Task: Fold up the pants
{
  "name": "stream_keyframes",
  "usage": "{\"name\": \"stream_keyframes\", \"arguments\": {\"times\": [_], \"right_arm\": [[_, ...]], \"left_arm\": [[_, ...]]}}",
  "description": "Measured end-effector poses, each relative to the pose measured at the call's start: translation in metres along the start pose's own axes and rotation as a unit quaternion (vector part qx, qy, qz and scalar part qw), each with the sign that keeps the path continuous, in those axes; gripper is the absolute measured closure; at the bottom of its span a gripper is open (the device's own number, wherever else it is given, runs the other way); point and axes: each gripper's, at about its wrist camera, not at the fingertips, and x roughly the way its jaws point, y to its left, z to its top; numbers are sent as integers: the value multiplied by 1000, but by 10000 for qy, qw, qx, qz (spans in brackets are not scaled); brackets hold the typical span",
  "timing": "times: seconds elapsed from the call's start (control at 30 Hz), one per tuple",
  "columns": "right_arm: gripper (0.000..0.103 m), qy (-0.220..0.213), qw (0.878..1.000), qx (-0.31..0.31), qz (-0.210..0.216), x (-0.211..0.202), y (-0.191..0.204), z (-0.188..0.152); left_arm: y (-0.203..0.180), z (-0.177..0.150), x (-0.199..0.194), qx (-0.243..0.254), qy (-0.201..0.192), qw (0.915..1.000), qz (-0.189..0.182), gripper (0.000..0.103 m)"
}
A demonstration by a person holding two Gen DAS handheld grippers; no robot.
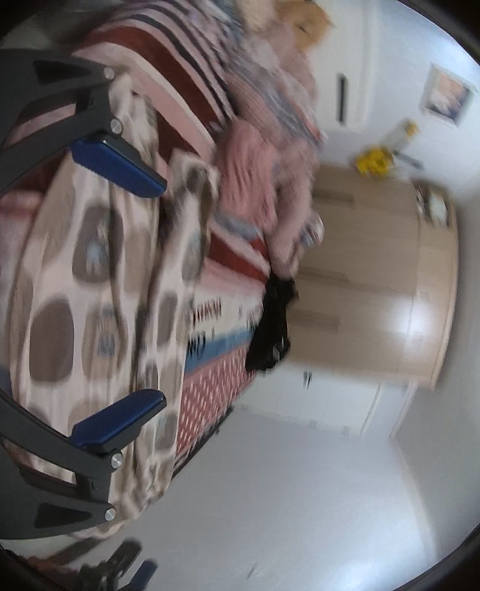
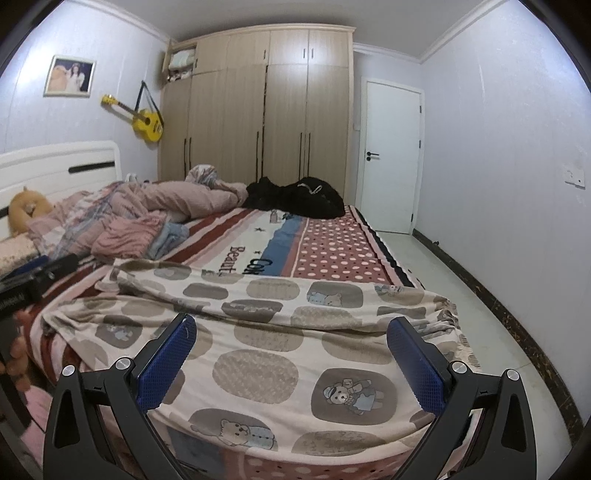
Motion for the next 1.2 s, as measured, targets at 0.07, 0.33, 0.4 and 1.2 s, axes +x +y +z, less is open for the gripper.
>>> {"name": "stream_keyframes", "arguments": {"times": [0.07,0.33,0.4,1.2], "right_arm": [[0,69,9999,-74,5,9,5,1],[0,438,9990,-97,91,57,16,-4],[0,527,9986,-36,65,68,16,-7],[1,1443,9768,1013,-1219,71,-145,-88]], "left_arm": [[40,-6,12,-340,198,9983,426,1],[156,-48,58,-1434,910,9791,1118,1],[172,-60,68,-1739,1050,9741,995,1],[206,-34,123,-2090,889,9680,1069,97]]}}
